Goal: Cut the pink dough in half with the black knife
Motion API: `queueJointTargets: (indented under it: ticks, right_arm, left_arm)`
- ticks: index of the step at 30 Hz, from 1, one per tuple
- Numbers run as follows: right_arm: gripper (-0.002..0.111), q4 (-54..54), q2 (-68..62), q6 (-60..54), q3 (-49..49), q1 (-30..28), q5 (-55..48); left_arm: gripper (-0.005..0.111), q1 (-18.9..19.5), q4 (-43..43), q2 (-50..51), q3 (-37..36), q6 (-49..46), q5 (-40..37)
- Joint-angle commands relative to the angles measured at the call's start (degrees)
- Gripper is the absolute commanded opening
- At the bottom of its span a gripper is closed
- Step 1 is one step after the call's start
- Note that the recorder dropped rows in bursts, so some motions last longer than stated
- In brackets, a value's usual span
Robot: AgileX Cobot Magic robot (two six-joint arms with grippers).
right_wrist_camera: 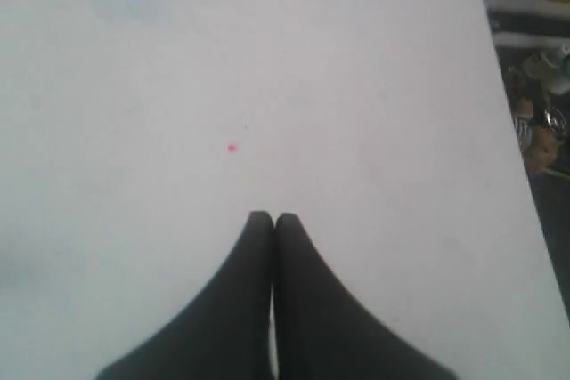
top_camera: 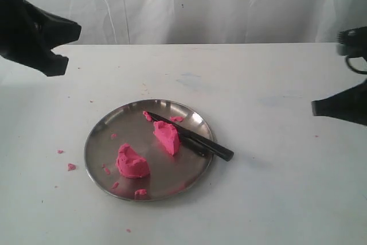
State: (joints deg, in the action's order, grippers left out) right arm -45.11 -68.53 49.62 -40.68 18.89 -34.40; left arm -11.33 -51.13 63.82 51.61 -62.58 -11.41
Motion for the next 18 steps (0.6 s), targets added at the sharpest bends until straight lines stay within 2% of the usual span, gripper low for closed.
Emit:
queueJointTargets:
  ticks: [1, 4, 6, 8, 11, 14, 16, 18]
  right_arm:
    - [0.000, -12.5, 18.5, 18.9, 11.4, -0.5, 2.0]
    - [0.000, -15.8, 31.9, 24.7, 14.1, -0.5, 2.1]
    - [0.000, -15.0, 40.1, 21.6, 14.5, -0.5, 2.9]
    - [0.000, -11.8, 48.3, 13.3, 15.2, -0.5, 2.7]
    - [0.000, -5.2, 57.9, -9.0, 17.9, -0.5, -0.4]
    - [0.000, 8.6, 66.1, -32.2, 20.7, -0.5, -5.0]
    - [0.000, 18.5, 68.5, -45.3, 22.1, -0.5, -5.0]
    - [0.000, 24.6, 68.5, -53.7, 22.1, -0.5, -3.7]
  left_arm:
    - [0.000, -0.1, -0.7, -0.4, -5.5, -0.2, 8.4]
    - [0.000, -0.1, -0.7, -0.5, -8.3, -0.2, 12.1]
    - [0.000, -0.1, -0.7, -0.5, -9.6, -0.2, 13.4]
    - [0.000, -0.1, -0.7, -0.5, -10.0, -0.2, 12.8]
    - [0.000, -0.2, -0.7, -0.5, -10.0, -0.2, 11.8]
    - [0.000, -0.2, -0.4, -0.5, -10.1, -0.2, 9.9]
    - [0.000, -0.2, -0.2, -0.5, -10.1, -0.2, 10.0]
    - [0.000, -0.2, -0.2, -0.7, -10.3, -0.2, 10.3]
